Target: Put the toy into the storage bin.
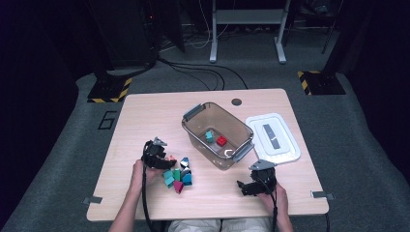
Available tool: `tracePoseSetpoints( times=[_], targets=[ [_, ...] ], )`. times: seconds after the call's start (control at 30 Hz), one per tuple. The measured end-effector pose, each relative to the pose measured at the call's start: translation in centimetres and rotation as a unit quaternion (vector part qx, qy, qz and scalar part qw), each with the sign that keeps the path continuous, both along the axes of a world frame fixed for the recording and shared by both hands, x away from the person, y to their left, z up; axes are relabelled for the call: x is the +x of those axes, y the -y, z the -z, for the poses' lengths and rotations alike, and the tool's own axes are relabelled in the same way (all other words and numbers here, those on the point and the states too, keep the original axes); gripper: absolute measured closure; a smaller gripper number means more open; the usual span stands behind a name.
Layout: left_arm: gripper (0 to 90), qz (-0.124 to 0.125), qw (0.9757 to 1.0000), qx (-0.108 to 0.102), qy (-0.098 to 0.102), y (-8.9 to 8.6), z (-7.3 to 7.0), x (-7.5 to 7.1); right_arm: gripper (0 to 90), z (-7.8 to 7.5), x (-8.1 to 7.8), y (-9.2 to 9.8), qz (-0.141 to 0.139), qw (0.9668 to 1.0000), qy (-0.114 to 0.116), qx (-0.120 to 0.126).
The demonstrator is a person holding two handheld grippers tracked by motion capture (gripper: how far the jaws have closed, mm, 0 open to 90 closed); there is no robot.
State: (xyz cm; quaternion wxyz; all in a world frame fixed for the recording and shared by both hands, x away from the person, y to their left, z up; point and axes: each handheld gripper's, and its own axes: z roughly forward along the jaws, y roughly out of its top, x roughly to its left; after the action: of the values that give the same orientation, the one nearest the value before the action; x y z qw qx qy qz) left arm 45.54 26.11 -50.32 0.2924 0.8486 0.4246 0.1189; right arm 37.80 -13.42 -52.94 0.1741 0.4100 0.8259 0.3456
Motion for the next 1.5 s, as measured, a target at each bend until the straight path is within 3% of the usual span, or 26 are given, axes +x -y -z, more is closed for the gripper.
tracePoseSetpoints(
  times=[0.17,0.6,1.17,1.5],
  targets=[
    [57.4,0.009,0.9999,0.005,0.003,0.3,-0.1,-0.1,2.1,0.0,0.0,0.0,0.000,1.0000,0.001,0.000],
    [58.5,0.011,0.9999,-0.003,0.012,-0.1,-1.2,-0.3,2.1,0.0,0.0,0.0,0.001,1.0000,0.001,0.000],
    [58.5,0.014,0.9989,-0.008,0.045,0.2,-5.1,-0.6,2.1,0.0,0.0,0.0,0.001,1.0000,0.000,0.001],
    [58.5,0.019,0.9983,-0.008,0.054,0.5,-6.9,-0.8,2.1,0.0,0.0,0.0,0.001,1.0000,0.000,0.001]
  ],
)
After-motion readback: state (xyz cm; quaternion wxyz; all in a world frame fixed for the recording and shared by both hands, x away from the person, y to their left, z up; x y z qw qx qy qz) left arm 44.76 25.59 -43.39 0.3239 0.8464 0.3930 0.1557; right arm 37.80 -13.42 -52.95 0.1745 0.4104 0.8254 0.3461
